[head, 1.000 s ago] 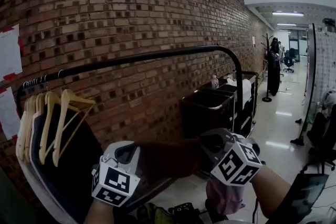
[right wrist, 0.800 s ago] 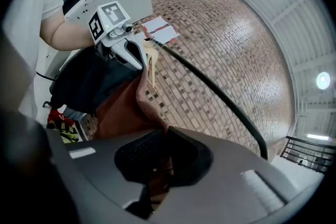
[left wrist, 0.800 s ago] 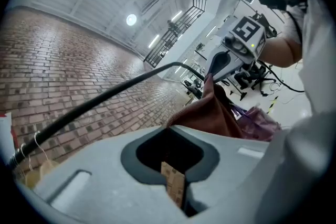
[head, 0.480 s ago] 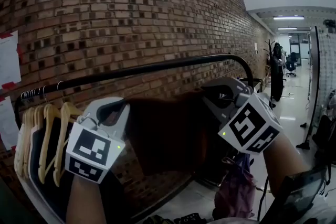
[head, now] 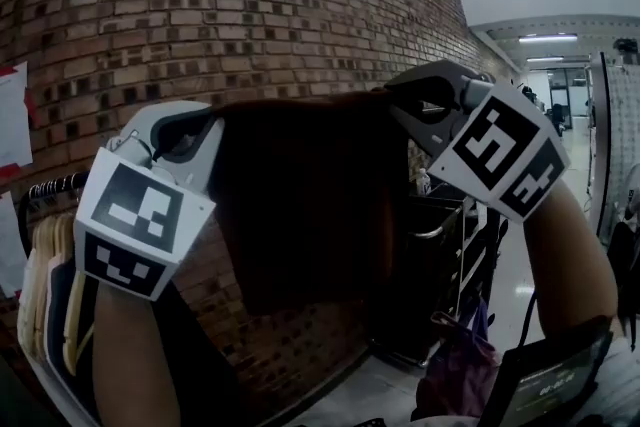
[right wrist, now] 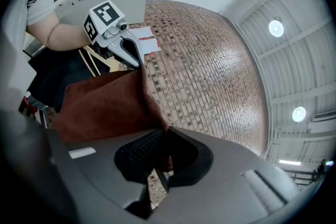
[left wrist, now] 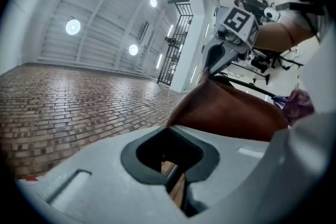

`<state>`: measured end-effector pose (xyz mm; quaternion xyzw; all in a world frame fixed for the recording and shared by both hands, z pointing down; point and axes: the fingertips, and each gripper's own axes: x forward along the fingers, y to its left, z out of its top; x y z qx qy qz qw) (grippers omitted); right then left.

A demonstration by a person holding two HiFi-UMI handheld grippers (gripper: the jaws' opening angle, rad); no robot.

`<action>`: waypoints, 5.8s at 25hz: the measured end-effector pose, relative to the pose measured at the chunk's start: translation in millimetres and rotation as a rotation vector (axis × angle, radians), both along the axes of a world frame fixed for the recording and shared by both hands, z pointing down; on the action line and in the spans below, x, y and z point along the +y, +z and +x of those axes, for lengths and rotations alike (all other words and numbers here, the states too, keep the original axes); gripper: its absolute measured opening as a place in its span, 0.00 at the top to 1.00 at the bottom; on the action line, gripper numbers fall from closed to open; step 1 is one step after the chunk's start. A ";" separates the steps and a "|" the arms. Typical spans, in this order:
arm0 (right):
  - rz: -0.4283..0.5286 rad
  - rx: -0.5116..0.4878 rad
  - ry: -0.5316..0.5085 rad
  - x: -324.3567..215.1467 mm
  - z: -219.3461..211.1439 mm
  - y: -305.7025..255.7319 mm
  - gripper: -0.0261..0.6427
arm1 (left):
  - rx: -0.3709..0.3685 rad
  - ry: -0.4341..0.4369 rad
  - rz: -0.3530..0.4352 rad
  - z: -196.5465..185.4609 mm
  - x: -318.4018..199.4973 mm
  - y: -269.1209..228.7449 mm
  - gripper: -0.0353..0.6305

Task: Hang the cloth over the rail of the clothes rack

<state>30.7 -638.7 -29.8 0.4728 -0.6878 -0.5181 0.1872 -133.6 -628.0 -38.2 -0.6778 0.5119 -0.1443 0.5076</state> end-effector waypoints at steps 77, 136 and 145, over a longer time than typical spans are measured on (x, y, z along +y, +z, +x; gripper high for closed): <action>-0.629 0.044 -0.194 19.6 5.1 133.4 0.96 | -0.038 0.022 -0.552 55.9 -2.8 111.9 0.94; -1.129 -0.403 -0.388 739.4 -60.6 454.6 0.96 | 0.273 0.326 -1.171 72.8 721.4 470.7 0.94; -1.119 -0.403 -0.351 731.6 -31.6 447.7 0.96 | 0.294 0.368 -1.161 98.7 716.1 459.1 0.94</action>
